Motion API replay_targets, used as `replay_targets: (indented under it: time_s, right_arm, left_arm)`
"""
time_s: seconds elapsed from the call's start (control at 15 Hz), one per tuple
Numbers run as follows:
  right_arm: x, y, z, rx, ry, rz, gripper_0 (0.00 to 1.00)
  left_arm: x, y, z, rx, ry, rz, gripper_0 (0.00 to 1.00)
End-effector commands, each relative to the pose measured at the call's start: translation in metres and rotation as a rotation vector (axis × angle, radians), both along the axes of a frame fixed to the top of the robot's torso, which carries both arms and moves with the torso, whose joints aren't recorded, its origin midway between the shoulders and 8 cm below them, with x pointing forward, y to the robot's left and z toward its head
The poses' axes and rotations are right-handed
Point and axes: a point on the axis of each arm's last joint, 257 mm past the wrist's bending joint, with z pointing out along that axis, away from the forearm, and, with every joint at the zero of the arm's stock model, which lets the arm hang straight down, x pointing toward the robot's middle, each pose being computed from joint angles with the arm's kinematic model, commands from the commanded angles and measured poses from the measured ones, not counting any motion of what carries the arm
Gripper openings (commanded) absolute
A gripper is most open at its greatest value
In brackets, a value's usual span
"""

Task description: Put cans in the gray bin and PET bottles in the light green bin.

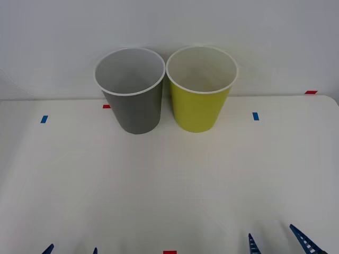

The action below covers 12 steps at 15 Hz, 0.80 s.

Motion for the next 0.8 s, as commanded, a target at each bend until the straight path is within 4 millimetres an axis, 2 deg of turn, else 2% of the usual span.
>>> replay_targets:
  time_s: [0.07, 0.8]
  right_arm:
    - [0.0004, -0.0007, 0.0001, 0.010, 0.001, -0.006, 1.00]
    - [0.0004, -0.0007, 0.0001, 0.010, 0.001, -0.006, 1.00]
  left_arm:
    - [0.0000, 0.0000, 0.0000, 0.000, 0.000, 0.000, 1.00]
    - [0.0000, 0.0000, 0.0000, 0.000, 0.000, 0.000, 1.00]
